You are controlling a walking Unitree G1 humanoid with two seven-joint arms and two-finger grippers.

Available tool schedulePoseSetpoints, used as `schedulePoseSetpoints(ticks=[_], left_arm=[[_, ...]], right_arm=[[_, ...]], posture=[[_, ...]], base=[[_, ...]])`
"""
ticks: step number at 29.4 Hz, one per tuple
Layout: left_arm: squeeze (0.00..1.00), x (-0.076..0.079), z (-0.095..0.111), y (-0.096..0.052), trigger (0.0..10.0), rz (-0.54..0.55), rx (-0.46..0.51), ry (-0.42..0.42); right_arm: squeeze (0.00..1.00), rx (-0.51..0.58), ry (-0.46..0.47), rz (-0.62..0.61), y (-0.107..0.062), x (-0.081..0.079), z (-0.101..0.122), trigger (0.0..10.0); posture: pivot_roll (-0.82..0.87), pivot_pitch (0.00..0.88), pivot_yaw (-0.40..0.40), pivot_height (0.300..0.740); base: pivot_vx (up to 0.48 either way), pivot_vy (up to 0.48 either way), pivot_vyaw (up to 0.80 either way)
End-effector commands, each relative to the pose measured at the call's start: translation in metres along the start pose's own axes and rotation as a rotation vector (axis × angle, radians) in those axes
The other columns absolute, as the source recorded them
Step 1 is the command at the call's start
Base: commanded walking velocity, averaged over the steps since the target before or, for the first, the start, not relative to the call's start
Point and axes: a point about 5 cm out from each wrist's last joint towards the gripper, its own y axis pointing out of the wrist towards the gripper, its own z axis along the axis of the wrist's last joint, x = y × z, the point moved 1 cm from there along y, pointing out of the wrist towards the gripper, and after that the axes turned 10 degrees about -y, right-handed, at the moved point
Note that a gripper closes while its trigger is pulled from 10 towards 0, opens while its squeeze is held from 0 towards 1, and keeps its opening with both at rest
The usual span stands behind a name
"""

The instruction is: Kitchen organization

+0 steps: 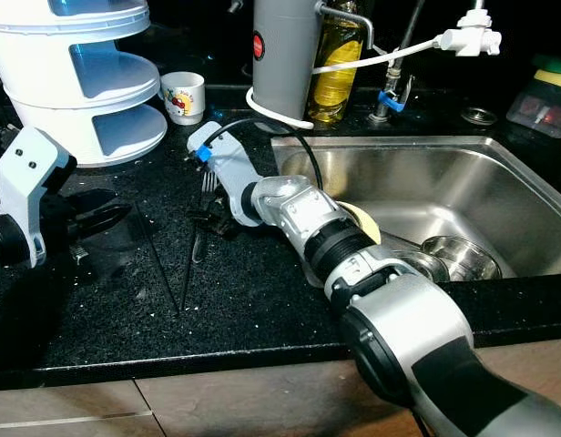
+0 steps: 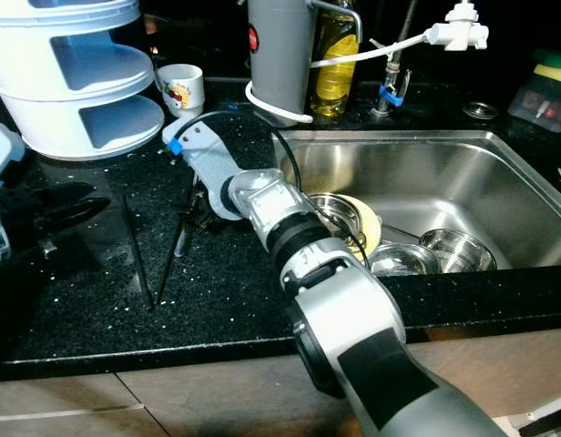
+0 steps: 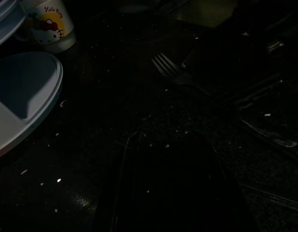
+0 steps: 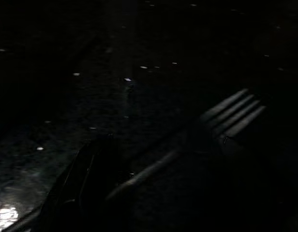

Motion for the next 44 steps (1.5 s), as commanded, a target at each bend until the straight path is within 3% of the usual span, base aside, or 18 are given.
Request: schedulePoseSetpoints(ticks=[1,4,5,7,13,14,15,18,22,23,25,26,28,30,33,36,39,44], left_arm=[[0.0,-0.001,0.001,-0.001,10.0,-0.003,-0.024,0.021],[0.0,-0.001,0.001,-0.001,10.0,-0.004,-0.022,0.021],[0.0,-0.001,0.002,-0.001,10.0,-0.004,-0.021,0.022],[0.0,-0.001,0.002,-0.001,10.0,-0.004,-0.019,0.022],[0.0,-0.001,0.002,-0.001,10.0,-0.003,-0.021,0.021],[0.0,-0.002,0.002,-0.002,10.0,-0.002,-0.021,0.021],[0.0,-0.002,0.002,-0.002,10.0,-0.001,-0.022,0.022],[0.0,-0.003,0.003,-0.001,10.0,0.002,-0.021,0.023],[0.0,-0.002,0.006,0.001,10.0,-0.001,0.004,0.018],[0.0,-0.001,0.015,0.004,10.0,0.009,0.064,-0.016],[0.0,-0.003,0.022,0.01,10.0,0.064,0.121,-0.057],[0.0,-0.003,0.022,0.01,10.0,0.064,0.121,-0.057],[0.0,-0.01,0.029,0.024,10.0,0.204,0.223,-0.151],[0.0,-0.01,0.029,0.024,10.0,0.204,0.223,-0.151],[0.0,-0.002,0.038,0.041,10.0,0.236,0.287,-0.175],[0.0,0.012,0.048,0.057,10.0,0.234,0.336,-0.197],[0.0,0.024,0.055,0.067,10.0,0.224,0.386,-0.209],[0.0,0.051,0.046,0.085,10.0,0.228,0.347,-0.221]], right_arm=[[0.0,-0.174,0.036,0.065,0.008,-0.017,-0.039,10.0],[0.0,-0.162,0.051,0.089,0.01,-0.023,-0.037,10.0],[0.0,-0.16,0.058,0.096,0.011,-0.024,-0.036,8.8],[0.0,-0.155,0.076,0.106,0.011,-0.026,-0.036,0.0],[0.0,-0.14,0.126,0.115,0.01,-0.025,-0.037,0.0],[0.0,-0.099,0.205,0.113,0.01,-0.025,-0.033,8.1],[0.0,-0.053,0.284,0.092,0.01,-0.023,-0.029,10.0],[0.0,0.068,0.454,0.065,0.008,-0.017,-0.016,10.0],[0.0,0.259,0.548,0.057,0.002,-0.004,0.009,10.0],[0.06,0.415,0.596,0.002,-0.01,0.014,0.026,10.0],[0.08,0.534,0.594,-0.09,-0.025,0.036,0.036,10.0],[0.08,0.534,0.594,-0.09,-0.025,0.036,0.036,10.0],[0.0,0.714,0.596,-0.269,-0.056,0.069,0.045,10.0],[0.0,0.714,0.596,-0.269,-0.056,0.069,0.045,10.0],[0.0,0.799,0.524,-0.539,-0.094,0.102,0.039,10.0],[0.0,0.818,0.439,-0.696,-0.118,0.115,0.026,10.0],[0.0,0.816,0.402,-0.778,-0.129,0.117,0.015,10.0],[0.0,0.817,0.406,-0.852,-0.143,0.098,-0.015,10.0]], posture=[[0.07,0.212,-0.037,0.74],[0.07,0.212,-0.037,0.74],[0.07,0.212,-0.037,0.74],[0.07,0.211,-0.038,0.74],[0.07,0.211,-0.04,0.74],[0.07,0.211,-0.04,0.74],[0.08,0.21,-0.038,0.74],[0.07,0.208,-0.035,0.74],[0.07,0.205,-0.034,0.74],[0.08,0.201,-0.037,0.74],[0.08,0.2,-0.039,0.74],[0.08,0.2,-0.039,0.74],[0.07,0.198,-0.04,0.74],[0.07,0.198,-0.04,0.74],[0.07,0.185,-0.036,0.74],[0.06,0.176,-0.029,0.74],[0.06,0.172,-0.019,0.74],[0.04,0.163,-0.006,0.74]], base=[[0.0,0.0,0.0],[0.0,0.0,0.0],[0.0,0.0,0.0],[0.0,0.0,0.0],[0.0,0.0,0.0],[0.0,0.0,0.0],[0.0,0.0,0.0],[0.0,0.0,0.0],[0.0,0.0,0.0],[0.0,0.0,0.0],[0.0,0.0,0.0],[0.0,0.0,0.0],[0.0,0.0,0.0],[0.0,0.0,0.0],[0.0,0.0,0.0],[0.0,0.0,0.0],[0.0,0.0,0.0],[0.0,0.0,0.0]])
